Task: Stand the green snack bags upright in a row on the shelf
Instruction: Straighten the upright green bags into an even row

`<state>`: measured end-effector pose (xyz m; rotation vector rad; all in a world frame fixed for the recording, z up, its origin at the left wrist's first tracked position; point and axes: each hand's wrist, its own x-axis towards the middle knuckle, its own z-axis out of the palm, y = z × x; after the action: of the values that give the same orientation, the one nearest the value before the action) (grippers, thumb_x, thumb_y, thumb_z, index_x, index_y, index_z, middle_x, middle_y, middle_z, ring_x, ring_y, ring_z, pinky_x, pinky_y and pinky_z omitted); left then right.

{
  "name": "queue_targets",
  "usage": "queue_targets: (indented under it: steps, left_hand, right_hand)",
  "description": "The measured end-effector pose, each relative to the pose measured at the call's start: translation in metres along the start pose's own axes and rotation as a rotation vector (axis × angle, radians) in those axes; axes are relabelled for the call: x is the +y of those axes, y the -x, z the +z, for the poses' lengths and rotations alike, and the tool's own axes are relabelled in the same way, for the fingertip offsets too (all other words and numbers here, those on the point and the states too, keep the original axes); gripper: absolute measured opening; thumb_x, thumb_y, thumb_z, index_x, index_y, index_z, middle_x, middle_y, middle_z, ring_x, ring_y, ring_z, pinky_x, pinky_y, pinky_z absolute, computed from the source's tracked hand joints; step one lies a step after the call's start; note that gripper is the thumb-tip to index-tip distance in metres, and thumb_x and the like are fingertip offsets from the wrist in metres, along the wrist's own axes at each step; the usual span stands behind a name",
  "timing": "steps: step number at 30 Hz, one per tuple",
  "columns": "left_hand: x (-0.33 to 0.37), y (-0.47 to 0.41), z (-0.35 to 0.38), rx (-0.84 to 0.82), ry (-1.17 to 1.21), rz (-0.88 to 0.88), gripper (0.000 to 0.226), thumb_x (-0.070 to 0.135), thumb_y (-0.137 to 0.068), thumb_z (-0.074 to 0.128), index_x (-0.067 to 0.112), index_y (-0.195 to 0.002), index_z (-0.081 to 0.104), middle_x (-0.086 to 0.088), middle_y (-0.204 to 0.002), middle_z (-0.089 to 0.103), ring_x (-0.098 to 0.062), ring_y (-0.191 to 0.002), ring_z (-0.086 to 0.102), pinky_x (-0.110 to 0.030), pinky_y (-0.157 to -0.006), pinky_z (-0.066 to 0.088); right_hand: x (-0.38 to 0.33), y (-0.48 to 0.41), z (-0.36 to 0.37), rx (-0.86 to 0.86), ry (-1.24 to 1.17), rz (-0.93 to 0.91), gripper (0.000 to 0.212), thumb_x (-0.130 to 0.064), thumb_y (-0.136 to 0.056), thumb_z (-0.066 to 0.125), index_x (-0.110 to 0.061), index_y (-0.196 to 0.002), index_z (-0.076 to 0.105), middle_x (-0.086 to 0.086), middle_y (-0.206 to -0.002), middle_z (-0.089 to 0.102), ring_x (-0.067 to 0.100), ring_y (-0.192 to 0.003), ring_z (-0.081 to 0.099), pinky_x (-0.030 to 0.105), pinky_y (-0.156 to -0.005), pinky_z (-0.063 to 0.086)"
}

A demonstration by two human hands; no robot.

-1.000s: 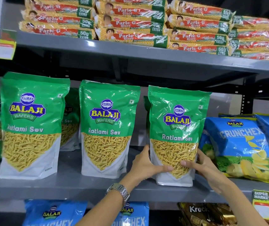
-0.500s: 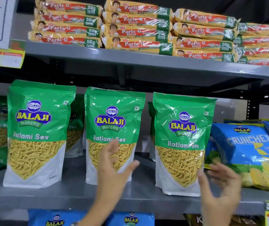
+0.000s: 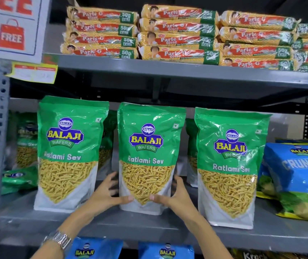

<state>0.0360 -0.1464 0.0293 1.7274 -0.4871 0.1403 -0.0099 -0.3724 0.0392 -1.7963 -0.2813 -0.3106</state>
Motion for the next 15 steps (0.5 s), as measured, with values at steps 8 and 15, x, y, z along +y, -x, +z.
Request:
queue_targets:
  steps: [8, 15]
  left_hand:
    - [0.000, 0.004, 0.005, 0.085, 0.017, 0.046, 0.104, 0.037, -0.040, 0.084, 0.024, -0.131, 0.035, -0.006, -0.125, 0.052, -0.016, -0.100, 0.060, -0.035, -0.081, 0.052]
    - [0.004, 0.015, 0.005, 0.118, -0.030, 0.035, 0.088, 0.048, -0.035, 0.086, 0.042, -0.111, 0.042, 0.005, -0.115, 0.056, -0.017, -0.099, 0.062, -0.042, -0.082, 0.054]
  right_hand:
    - [0.011, -0.006, -0.003, 0.070, -0.072, -0.018, 0.067, -0.028, -0.052, 0.089, -0.030, -0.108, 0.053, -0.004, -0.119, 0.062, 0.017, -0.114, 0.055, 0.041, -0.099, 0.045]
    - [0.016, -0.005, -0.006, 0.067, -0.098, -0.021, 0.059, -0.017, -0.054, 0.088, -0.025, -0.102, 0.055, -0.001, -0.105, 0.068, 0.009, -0.094, 0.065, 0.018, -0.073, 0.053]
